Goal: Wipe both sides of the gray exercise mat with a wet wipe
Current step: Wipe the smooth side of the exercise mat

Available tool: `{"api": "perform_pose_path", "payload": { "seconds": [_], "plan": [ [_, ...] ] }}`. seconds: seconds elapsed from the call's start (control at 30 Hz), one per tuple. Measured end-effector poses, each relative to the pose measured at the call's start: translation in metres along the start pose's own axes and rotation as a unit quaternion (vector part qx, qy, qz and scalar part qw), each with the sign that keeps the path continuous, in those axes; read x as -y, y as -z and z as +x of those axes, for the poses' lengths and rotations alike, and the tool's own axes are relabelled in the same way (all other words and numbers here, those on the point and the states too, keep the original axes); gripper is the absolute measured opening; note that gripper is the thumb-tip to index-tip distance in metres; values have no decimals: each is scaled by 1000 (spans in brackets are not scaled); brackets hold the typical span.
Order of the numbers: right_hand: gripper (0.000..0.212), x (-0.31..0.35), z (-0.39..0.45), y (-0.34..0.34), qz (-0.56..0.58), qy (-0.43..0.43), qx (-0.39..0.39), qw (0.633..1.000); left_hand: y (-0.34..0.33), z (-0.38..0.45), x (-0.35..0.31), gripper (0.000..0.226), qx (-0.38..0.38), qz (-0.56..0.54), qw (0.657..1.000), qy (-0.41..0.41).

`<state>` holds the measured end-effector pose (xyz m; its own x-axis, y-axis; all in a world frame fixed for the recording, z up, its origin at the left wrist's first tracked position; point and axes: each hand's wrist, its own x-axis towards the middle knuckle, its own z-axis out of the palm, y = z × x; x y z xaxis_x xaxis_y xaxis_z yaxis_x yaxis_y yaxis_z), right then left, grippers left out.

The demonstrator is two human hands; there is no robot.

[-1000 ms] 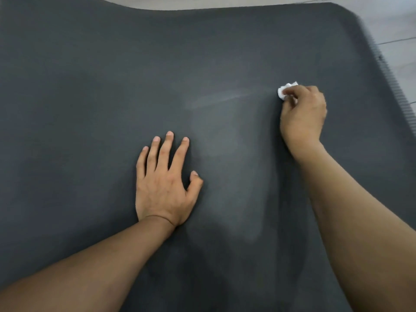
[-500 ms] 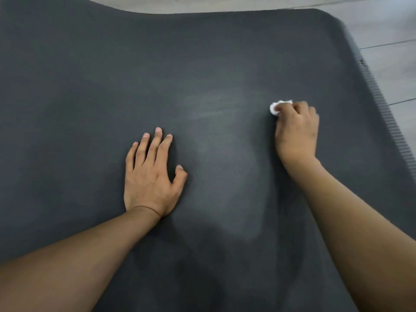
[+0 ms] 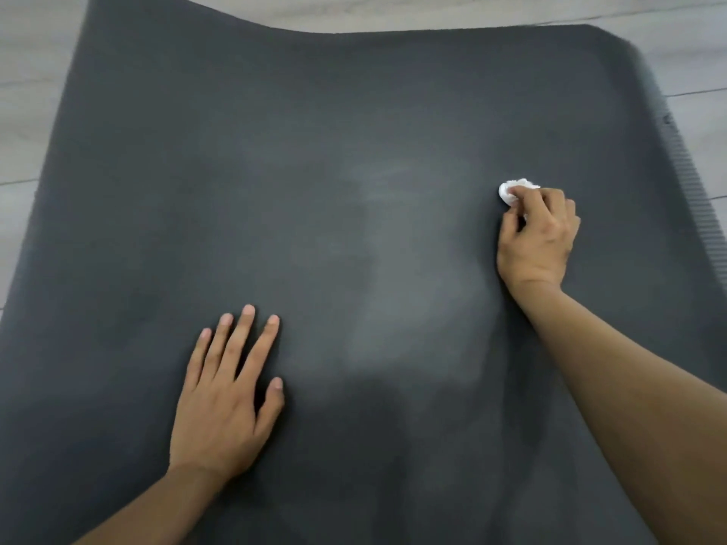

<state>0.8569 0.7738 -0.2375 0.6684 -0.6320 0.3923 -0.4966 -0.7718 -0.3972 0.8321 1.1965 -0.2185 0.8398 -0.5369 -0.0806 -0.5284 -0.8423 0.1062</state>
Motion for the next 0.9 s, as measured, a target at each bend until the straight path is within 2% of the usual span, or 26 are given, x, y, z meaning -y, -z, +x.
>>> {"api": "perform_pose_path", "payload": {
  "seconds": [0.2,0.33,0.37,0.43,0.53,0.6,0.67,0.73,0.8,0.87,0.9],
  "plan": [
    [30,3,0,1,-48,8,2,999,-9,5,0,71,-9,2,1000,4],
    [30,59,-7,-11,-69,-111,13,991,-9,7,-1,71,-10,16,1000,3],
    [29,83,-14,-20,-63,-94,20,993,-9,7,1,71,-9,14,1000,2],
    [24,138,-38,-39,10,17,45,999,-9,7,3,71,-7,11,1000,2],
    [21,208,-81,-55,77,194,97,973,-10,6,3,71,-16,7,1000,-2],
    [22,208,-84,-50,48,271,115,955,-9,6,3,71,-20,-4,1000,-5],
    [24,166,-61,-36,-5,306,85,948,-9,5,4,71,-20,-5,1000,-2],
    [26,102,-31,-12,-83,224,63,969,-9,5,3,72,-18,-5,1000,-2],
    [31,49,-12,19,-129,64,97,985,-9,7,3,72,-14,-3,1000,-2],
    [36,44,-16,27,-126,-72,85,986,-10,7,3,73,-5,5,1000,-1],
    [36,60,-24,20,-109,-90,63,988,-10,6,3,73,-3,2,1000,-3]
  ]
}}
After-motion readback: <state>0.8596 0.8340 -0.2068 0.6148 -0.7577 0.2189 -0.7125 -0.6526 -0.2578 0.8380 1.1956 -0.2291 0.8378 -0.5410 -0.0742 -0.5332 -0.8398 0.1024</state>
